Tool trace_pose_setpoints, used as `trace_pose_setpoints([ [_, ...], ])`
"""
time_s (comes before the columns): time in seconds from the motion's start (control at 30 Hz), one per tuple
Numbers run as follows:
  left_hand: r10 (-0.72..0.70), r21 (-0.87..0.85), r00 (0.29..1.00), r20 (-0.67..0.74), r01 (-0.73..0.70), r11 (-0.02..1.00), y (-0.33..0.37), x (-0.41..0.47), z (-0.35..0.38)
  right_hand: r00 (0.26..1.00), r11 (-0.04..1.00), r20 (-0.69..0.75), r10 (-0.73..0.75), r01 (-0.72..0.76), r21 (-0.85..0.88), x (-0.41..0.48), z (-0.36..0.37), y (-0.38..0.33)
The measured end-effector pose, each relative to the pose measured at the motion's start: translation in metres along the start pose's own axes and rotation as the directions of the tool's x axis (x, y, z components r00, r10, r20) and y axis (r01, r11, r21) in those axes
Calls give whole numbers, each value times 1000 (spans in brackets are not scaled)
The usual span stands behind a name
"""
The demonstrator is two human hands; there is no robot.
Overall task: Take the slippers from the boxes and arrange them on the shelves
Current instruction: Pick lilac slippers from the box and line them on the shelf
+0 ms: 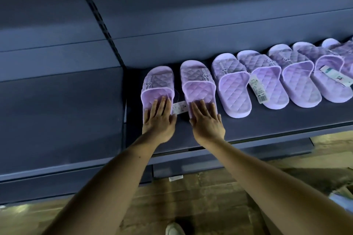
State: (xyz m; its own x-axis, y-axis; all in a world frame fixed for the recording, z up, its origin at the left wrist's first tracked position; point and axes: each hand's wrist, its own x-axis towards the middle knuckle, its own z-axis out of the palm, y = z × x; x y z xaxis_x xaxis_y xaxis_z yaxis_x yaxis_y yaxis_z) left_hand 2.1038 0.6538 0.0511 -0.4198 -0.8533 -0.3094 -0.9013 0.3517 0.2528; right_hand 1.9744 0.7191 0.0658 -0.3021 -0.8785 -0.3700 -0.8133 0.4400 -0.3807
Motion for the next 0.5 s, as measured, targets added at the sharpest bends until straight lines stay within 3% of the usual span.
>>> trace_pose_setpoints([
  [0.33,-108,-100,988,-113,97,990,9,13,8,991,991,-2,-131,131,-25,12,-6,14],
  [0.43,-21,-88,952,-304,-6,996,12,-8,19,978,977,-12,-209,210,27,-1,-4,32],
  [0.5,114,-24,934,-338,-129,991,20,-21,27,974,972,-101,-205,215,99,-18,3,47],
])
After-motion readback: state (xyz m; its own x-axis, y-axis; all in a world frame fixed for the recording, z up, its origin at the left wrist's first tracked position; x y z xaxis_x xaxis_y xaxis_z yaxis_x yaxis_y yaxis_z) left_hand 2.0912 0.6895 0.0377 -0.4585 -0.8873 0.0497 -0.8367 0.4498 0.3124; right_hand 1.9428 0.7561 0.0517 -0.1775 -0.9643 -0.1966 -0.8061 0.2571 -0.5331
